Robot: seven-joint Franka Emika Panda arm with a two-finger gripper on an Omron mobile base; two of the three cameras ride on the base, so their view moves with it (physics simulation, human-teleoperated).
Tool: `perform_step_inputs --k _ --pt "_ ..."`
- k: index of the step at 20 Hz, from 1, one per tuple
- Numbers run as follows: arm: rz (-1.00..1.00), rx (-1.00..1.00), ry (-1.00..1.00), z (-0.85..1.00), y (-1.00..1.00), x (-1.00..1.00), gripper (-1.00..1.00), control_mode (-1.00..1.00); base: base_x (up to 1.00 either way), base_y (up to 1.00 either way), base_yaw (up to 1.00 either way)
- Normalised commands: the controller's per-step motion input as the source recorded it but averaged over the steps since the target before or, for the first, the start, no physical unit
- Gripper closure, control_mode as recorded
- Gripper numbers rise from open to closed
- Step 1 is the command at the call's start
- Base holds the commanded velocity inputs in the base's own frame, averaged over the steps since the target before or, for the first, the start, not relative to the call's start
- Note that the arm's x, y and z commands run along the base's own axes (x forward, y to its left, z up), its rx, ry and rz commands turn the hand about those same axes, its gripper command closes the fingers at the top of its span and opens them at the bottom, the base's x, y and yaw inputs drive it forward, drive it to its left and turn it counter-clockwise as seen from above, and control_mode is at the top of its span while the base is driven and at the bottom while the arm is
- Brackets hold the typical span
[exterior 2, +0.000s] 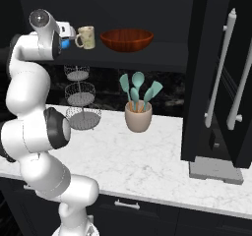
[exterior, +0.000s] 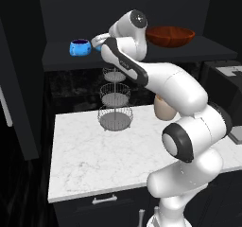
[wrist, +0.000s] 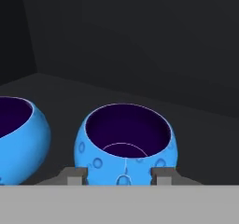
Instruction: Gather all objects into one cabinet and sort the glasses and bowls to opposite sides.
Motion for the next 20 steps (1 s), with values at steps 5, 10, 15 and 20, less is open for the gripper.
perform_step_inputs --k 5,10,15,20 --pt "0.00 0.00 -0.01 0.00 0.00 -0.05 -1.00 -1.00 0.00 0.00 0.00" --pt "0.00 0.00 -0.13 0.01 0.00 -0.86 -1.00 -1.00 0.00 0.00 0.00" --pt "0.00 -0.03 -0.13 -0.01 -0.03 -1.00 -1.00 -1.00 0.00 0.00 0.00" --pt "-0.03 -0.03 -0.08 -0.19 -0.59 -1.00 -1.00 -1.00 0.00 0.00 0.00"
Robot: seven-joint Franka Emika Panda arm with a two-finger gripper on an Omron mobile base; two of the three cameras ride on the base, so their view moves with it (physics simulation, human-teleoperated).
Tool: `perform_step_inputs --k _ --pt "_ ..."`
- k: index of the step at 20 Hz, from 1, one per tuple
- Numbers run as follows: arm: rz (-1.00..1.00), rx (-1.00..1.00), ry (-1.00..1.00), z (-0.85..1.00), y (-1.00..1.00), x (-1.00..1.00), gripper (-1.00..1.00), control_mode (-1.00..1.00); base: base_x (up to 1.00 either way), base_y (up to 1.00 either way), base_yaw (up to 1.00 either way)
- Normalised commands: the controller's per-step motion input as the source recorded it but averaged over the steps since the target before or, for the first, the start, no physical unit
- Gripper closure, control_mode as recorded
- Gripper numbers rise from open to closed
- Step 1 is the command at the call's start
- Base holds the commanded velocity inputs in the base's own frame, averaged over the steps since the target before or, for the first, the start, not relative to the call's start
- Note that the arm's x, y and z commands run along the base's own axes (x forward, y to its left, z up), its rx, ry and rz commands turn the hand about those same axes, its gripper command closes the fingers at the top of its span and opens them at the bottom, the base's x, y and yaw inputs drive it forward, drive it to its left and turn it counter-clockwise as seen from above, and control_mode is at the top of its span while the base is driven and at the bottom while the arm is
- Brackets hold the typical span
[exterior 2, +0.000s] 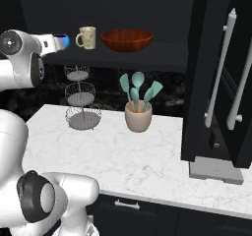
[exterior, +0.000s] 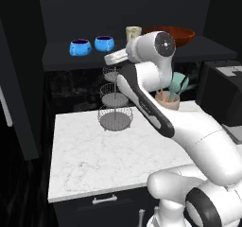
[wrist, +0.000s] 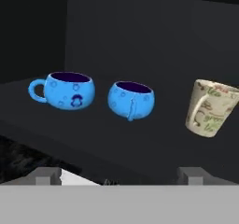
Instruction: Gather all objects into one cabinet and sort the glasses and bowls to opposite sides.
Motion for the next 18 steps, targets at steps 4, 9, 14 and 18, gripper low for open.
perform_step_inputs --k 4,9,14,18 --pt "-0.08 -0.04 -0.12 -0.19 -0.71 -1.00 -1.00 -1.00 0.00 0.00 0.00" --pt "-0.08 -0.04 -0.16 -0.17 -0.62 -1.00 -1.00 -1.00 0.00 0.00 0.00" --pt "-0.04 -0.06 -0.19 -0.10 -0.33 -1.00 -1.00 -1.00 0.00 0.00 0.00" --pt "0.00 -0.01 -0.05 0.00 0.00 -0.59 -1.00 -1.00 0.00 0.00 0.00"
